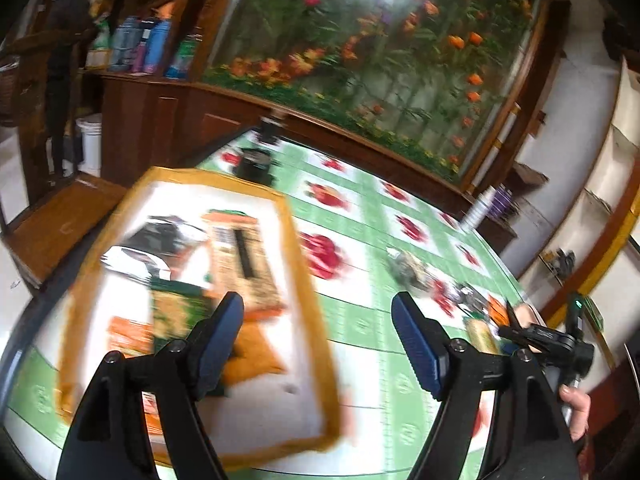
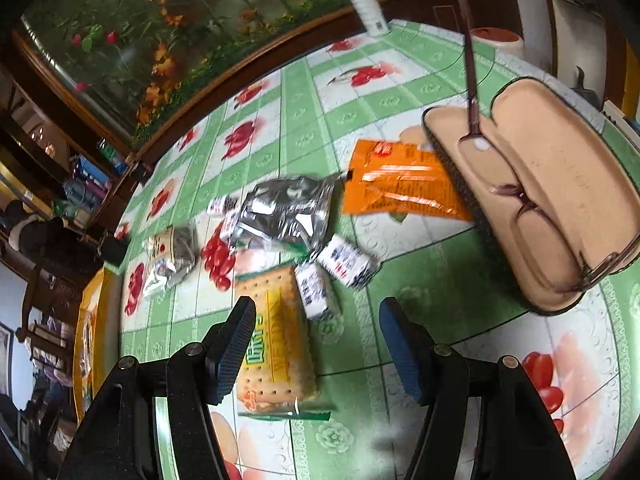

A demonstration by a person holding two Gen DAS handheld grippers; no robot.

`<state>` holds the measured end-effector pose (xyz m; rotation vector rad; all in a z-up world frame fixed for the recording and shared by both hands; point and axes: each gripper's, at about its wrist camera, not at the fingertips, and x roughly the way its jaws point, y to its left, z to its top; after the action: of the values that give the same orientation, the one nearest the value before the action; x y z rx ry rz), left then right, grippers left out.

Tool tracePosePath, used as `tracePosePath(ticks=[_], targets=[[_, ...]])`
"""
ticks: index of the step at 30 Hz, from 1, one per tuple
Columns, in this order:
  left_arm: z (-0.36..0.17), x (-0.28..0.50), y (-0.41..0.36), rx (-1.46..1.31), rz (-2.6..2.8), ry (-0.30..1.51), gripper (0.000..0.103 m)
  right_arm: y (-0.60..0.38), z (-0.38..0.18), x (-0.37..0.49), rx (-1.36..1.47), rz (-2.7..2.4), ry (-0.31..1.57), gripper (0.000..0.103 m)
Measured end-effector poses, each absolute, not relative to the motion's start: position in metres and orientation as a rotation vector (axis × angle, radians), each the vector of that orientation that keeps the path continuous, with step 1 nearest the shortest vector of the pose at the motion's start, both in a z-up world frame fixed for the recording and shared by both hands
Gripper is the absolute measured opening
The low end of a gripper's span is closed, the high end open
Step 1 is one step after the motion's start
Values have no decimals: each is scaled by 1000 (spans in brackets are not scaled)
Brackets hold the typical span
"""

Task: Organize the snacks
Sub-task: 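Move both grippers back over the remaining snacks on the table, then grasp the small white milk can with the right gripper while the left approaches the cracker pack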

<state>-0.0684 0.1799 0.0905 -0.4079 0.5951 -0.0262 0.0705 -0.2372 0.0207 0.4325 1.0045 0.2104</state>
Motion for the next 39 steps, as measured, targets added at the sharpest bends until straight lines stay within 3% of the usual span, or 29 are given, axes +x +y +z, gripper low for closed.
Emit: tracePosePath(ticks=[9,11,14,25,30,39], targets=[[84,-51,116,-300,-129,681,76,-252,31,71,401,110,928,67],[79,-50,106,-283,-153,696,76,-256,28,79,395,95,942,52],[72,-49,92,-262,-181,719,76,-258,23,92,351,81,969,38],[58,-45,70,-232,-224,767,76,-203,18,88,146,214,974,31],[54,-43,67,-234,-233,786,76,-197,10,84,347,457,1036,29],[48,-25,49,-335,-306,884,76,-204,14,76,264,315,1008,29]])
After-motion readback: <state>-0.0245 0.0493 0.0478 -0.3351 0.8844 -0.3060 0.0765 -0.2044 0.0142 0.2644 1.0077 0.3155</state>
